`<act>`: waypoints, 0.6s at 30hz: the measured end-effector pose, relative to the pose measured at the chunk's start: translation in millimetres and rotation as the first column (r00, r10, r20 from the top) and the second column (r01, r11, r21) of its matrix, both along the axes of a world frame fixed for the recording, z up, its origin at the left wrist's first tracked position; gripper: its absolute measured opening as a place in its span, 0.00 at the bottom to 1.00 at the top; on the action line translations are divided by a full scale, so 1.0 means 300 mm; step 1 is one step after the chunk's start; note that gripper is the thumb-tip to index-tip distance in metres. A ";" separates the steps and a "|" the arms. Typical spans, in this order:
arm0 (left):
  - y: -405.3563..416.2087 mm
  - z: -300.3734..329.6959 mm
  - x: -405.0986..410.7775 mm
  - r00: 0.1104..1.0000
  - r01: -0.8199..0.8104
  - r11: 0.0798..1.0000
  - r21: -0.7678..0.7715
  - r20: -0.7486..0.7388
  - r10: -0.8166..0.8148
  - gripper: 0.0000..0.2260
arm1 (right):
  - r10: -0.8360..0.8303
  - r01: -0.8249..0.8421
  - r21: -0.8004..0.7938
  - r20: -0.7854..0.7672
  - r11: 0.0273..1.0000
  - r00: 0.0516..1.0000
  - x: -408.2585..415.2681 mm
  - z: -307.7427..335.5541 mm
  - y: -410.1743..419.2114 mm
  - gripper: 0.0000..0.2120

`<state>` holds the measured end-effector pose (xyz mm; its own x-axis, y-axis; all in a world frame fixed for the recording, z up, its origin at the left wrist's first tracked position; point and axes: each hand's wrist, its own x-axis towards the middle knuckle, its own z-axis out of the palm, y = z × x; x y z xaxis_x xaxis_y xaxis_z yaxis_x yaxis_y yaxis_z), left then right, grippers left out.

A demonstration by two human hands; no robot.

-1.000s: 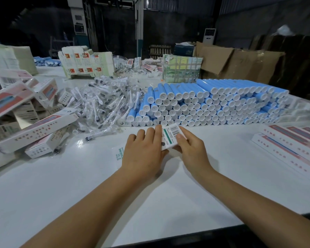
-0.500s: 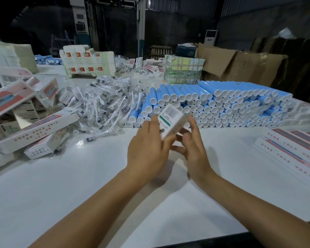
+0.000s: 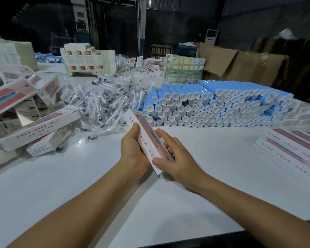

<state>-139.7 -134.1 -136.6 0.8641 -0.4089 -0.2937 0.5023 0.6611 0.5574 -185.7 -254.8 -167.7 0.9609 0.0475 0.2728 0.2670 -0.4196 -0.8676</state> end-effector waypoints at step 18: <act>-0.026 -0.042 -0.003 0.947 0.003 0.963 0.271 0.309 -0.090 0.22 | -0.339 0.357 -0.187 0.122 0.915 0.933 -0.049 0.144 -0.263 0.28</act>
